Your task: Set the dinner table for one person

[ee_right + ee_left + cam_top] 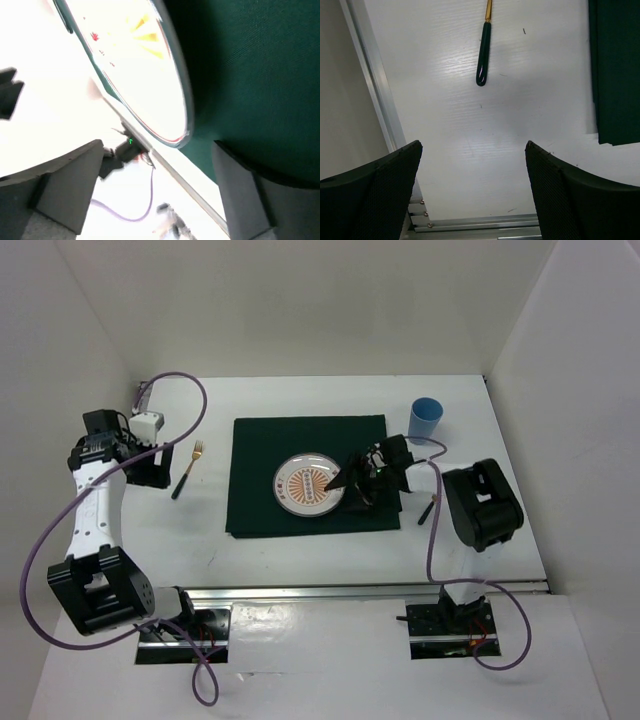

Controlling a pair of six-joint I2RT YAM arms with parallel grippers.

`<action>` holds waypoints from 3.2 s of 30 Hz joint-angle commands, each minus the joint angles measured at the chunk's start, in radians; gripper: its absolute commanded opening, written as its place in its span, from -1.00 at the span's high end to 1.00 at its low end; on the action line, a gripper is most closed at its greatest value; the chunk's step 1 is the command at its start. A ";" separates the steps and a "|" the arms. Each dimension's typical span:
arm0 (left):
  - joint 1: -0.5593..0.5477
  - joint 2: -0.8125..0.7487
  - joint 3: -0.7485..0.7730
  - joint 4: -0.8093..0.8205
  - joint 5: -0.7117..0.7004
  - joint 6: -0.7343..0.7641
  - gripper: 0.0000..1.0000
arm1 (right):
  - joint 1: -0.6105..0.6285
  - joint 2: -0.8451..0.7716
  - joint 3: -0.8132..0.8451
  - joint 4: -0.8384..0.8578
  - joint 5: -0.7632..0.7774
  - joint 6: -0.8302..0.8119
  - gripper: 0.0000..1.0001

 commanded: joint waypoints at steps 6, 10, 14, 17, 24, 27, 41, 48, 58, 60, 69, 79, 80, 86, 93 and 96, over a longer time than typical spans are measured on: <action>-0.142 0.061 -0.118 0.142 -0.218 0.134 -0.80 | -0.006 -0.357 0.117 -0.448 0.417 -0.195 -1.00; -0.191 0.195 -0.140 0.244 -0.266 0.168 -0.80 | -0.028 -0.483 0.126 -0.587 0.559 -0.246 -1.00; -0.191 0.373 -0.032 0.235 -0.265 0.144 -0.77 | -0.037 -0.539 0.109 -0.634 0.589 -0.270 -1.00; -0.191 0.449 0.043 0.235 -0.245 0.144 -0.77 | -0.037 -0.570 0.074 -0.645 0.589 -0.270 -1.00; -0.191 0.627 0.135 0.212 -0.202 0.144 -0.74 | -0.046 -0.644 0.023 -0.633 0.600 -0.241 -1.00; -0.182 0.679 0.155 0.201 -0.179 0.134 -0.64 | -0.046 -0.653 0.048 -0.654 0.628 -0.250 -1.00; -0.107 0.763 0.239 -0.001 0.016 0.044 1.00 | -0.046 -0.694 0.109 -0.684 0.689 -0.250 -1.00; -0.079 0.636 0.284 -0.081 0.160 -0.160 1.00 | -0.046 -0.682 0.072 -0.720 0.698 -0.250 -1.00; -0.280 0.311 0.230 -0.016 0.127 -0.583 1.00 | -0.046 -0.710 0.030 -0.720 0.707 -0.217 -1.00; -0.341 0.289 0.174 0.012 0.110 -0.664 1.00 | -0.046 -0.719 0.030 -0.720 0.707 -0.192 -1.00; -0.565 0.435 0.207 0.012 -0.091 -0.838 1.00 | -0.055 -0.763 0.000 -0.765 0.755 -0.157 -1.00; -0.644 0.696 0.310 -0.080 -0.269 -0.879 1.00 | -0.055 -0.803 -0.009 -0.806 0.787 -0.157 -1.00; -0.644 0.696 0.296 -0.068 -0.269 -0.880 1.00 | -0.055 -0.803 -0.009 -0.817 0.787 -0.157 -1.00; -0.644 0.711 0.296 -0.046 -0.239 -0.880 1.00 | -0.055 -0.813 -0.030 -0.817 0.787 -0.157 -1.00; -0.644 0.725 0.293 -0.035 -0.216 -0.820 0.87 | -0.077 -0.692 -0.039 -0.863 0.818 -0.187 -1.00; -0.644 0.716 0.293 -0.026 -0.180 -0.810 0.35 | -0.130 -0.641 -0.039 -0.828 0.807 -0.242 -1.00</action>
